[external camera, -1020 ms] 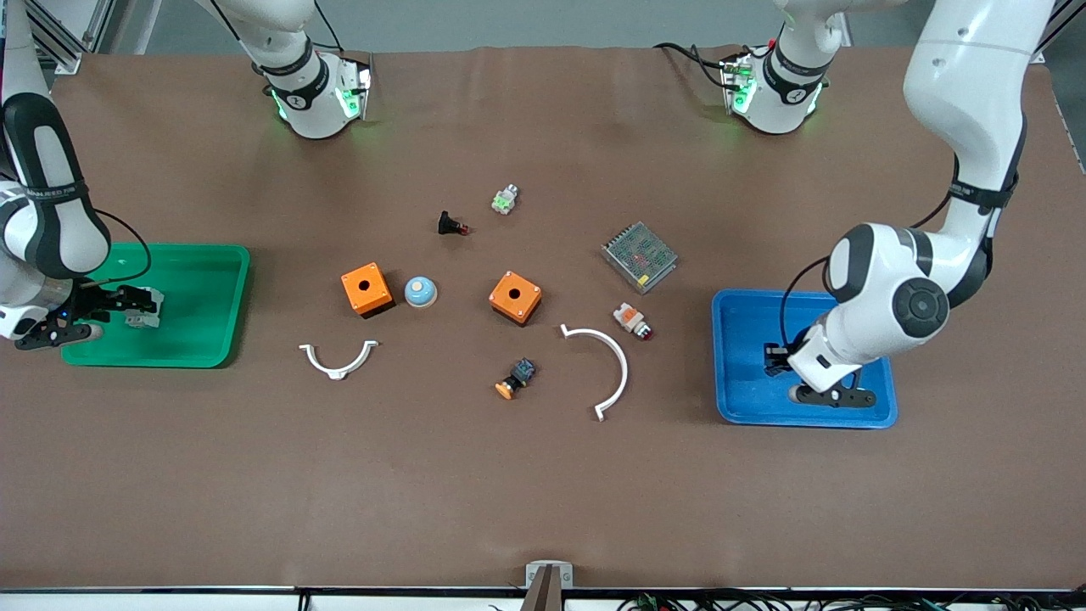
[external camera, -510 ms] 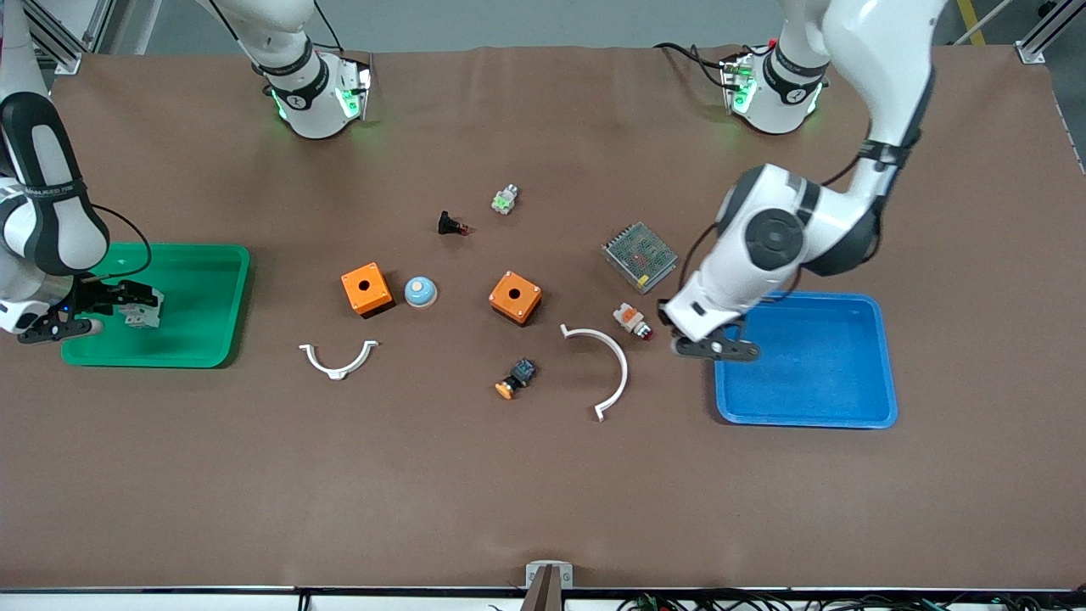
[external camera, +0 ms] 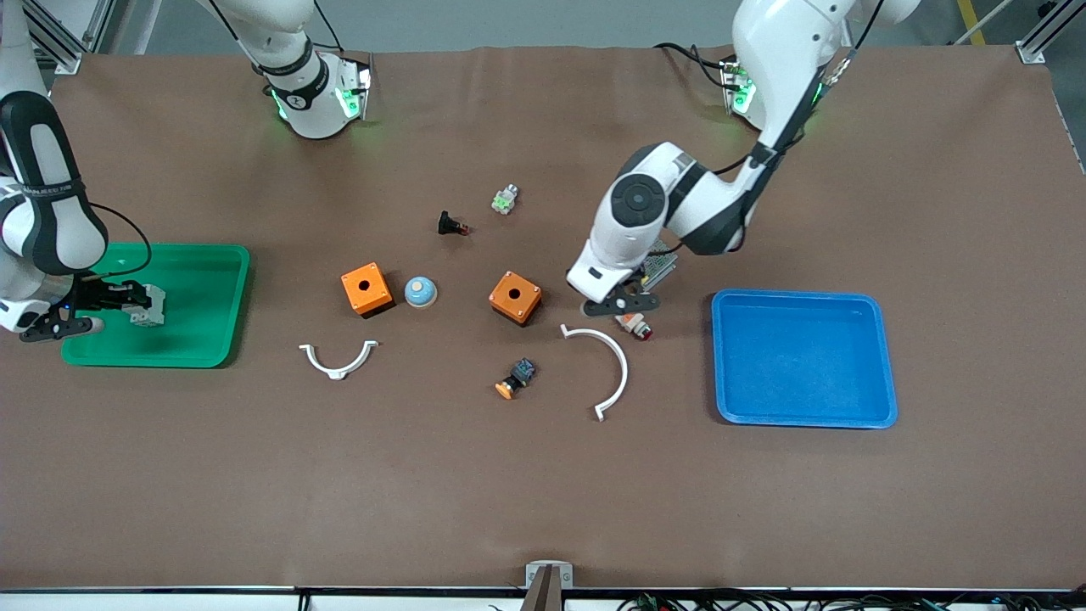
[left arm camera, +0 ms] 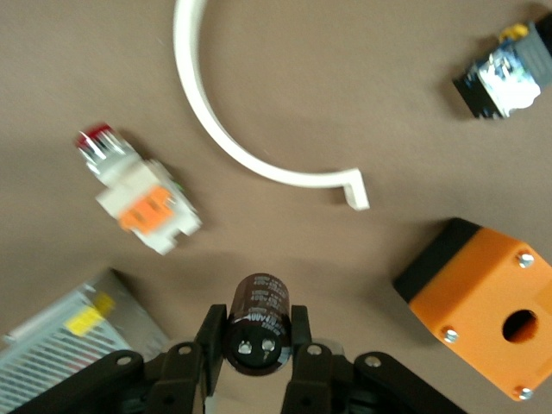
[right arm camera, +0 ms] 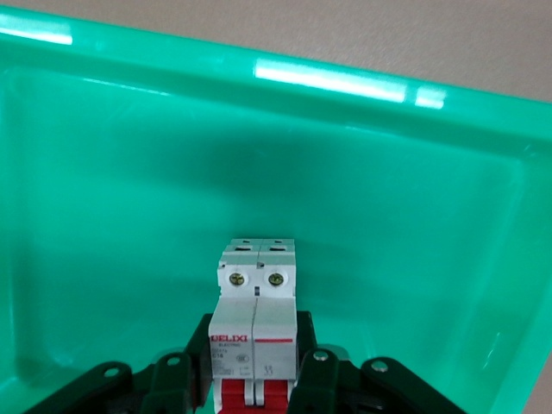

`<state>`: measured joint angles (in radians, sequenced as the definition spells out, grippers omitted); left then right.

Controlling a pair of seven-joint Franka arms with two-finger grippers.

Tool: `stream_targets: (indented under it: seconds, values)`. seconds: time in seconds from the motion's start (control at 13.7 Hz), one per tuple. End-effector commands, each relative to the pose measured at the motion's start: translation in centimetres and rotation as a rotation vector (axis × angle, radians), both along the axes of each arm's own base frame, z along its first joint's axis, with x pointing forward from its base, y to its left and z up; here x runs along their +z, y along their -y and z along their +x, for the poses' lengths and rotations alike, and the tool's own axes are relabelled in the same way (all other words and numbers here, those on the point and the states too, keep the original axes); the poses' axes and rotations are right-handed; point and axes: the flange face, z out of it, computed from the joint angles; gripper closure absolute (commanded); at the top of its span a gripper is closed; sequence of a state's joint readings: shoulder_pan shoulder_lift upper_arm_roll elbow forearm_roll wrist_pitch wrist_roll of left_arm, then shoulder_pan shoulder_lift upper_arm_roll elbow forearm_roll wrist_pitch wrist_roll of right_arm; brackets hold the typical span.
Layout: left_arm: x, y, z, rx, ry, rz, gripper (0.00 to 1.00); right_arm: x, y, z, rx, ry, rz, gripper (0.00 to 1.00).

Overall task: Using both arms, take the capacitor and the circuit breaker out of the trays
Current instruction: 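Carry the capacitor beside the white arc while the right gripper lifts the breaker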

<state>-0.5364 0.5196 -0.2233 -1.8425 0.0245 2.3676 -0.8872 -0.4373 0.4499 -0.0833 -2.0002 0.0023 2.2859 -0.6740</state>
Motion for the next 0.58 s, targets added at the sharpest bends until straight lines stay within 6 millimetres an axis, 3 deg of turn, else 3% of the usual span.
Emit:
stream_targets:
  seconds: [0.0,0.22,0.29,0.44,0.51]
  values:
    - [-1.6,0.8,-0.7,0.019,0.03,0.033,0.97,1.5,-0.2,0.2,-0.082,0.003,-0.003,0.87]
    - [-2.8,1.1,-1.0,0.049,0.043,0.064,0.89,5.5,-0.3,1.9,-0.2,0.018,-0.026,0.87]
    - [-2.8,1.3,-1.2,0.048,0.043,0.064,0.72,7.6,-1.3,3.4,-0.201,0.021,-0.03,0.87]
    - [-2.3,1.4,-0.9,0.078,0.047,0.056,0.0,11.8,-4.1,6.3,-0.146,-0.004,-0.016,0.86]
    - [-1.5,1.7,-0.6,0.101,0.057,0.046,0.0,14.3,-5.9,7.9,-0.128,-0.019,-0.014,0.88]
